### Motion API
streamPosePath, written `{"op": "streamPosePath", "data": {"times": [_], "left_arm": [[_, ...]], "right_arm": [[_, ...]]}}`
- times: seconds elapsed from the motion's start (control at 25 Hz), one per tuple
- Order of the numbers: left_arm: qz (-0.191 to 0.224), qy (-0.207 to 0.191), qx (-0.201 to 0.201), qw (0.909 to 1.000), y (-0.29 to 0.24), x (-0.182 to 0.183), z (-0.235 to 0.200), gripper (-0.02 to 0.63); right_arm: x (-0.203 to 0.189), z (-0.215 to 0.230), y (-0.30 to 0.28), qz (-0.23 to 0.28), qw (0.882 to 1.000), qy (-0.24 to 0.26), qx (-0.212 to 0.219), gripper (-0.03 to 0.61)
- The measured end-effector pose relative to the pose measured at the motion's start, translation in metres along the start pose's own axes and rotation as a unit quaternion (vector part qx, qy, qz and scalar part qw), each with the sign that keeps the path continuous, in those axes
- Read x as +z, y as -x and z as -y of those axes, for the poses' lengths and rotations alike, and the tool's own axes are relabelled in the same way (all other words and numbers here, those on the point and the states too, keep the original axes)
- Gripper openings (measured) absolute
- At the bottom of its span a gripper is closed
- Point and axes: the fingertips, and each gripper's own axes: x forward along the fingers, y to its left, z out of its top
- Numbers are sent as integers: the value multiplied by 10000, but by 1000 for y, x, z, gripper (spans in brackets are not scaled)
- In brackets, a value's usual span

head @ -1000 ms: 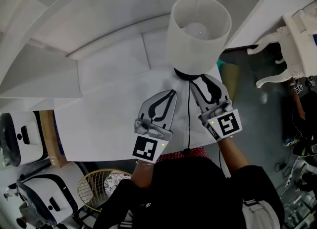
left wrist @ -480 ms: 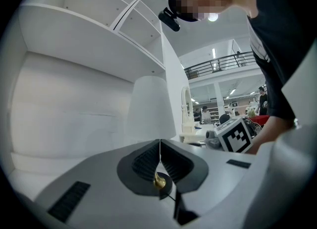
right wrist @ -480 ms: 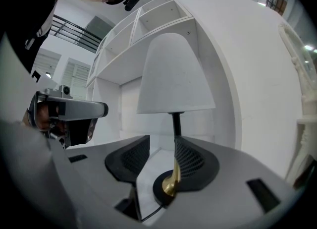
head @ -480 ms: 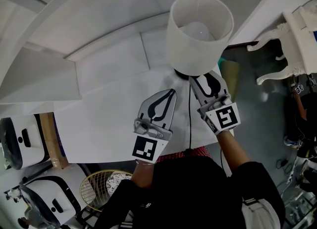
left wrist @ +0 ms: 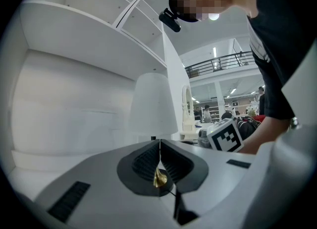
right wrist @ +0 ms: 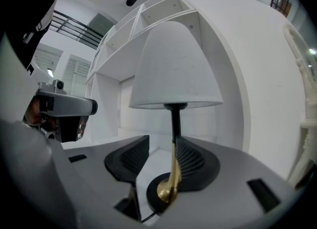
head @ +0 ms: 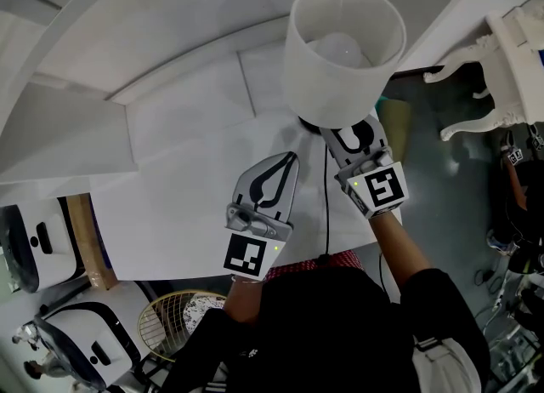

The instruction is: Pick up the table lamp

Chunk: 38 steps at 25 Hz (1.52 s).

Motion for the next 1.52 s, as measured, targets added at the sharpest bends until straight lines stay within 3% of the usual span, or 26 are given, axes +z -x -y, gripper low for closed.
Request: {"op": "streamPosePath", "data": {"times": [0.8, 1.52], "left_arm": [[-101, 82, 149, 9998, 7, -11, -14, 14], [-12, 16, -103, 9999, 10, -14, -10, 14]], "right_arm": [[-8, 14, -30, -4, 9999, 40, -159, 169], [-14, 21, -43, -90, 9994, -19, -330, 167]]}}
